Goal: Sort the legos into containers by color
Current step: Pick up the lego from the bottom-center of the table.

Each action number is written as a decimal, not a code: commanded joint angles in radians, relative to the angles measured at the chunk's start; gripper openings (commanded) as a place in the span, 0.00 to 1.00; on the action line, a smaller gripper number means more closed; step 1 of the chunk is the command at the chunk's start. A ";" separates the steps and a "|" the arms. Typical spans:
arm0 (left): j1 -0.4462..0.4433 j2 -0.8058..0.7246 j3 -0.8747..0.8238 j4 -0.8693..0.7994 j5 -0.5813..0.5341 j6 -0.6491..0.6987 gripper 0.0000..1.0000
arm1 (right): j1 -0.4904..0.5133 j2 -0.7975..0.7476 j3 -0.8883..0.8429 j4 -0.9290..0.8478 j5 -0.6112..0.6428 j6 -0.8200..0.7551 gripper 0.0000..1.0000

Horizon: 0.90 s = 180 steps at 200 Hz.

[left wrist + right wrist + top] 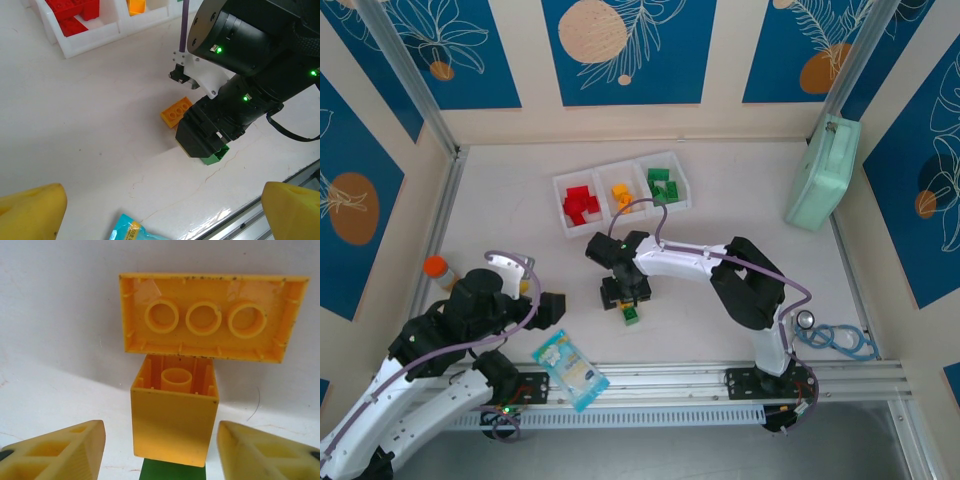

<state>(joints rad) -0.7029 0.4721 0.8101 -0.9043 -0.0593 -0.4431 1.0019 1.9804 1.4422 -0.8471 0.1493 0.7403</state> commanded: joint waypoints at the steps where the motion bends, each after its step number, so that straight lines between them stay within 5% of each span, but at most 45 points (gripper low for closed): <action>1: -0.003 -0.010 -0.008 0.012 0.012 0.010 0.99 | 0.006 0.009 0.029 -0.029 0.001 -0.011 0.59; 180: -0.003 0.002 -0.006 0.011 0.006 0.007 0.99 | 0.019 0.129 0.171 -0.144 0.090 -0.154 0.38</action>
<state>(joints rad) -0.7029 0.4732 0.8101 -0.9043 -0.0593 -0.4431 1.0061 2.0716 1.5803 -0.9382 0.2218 0.6205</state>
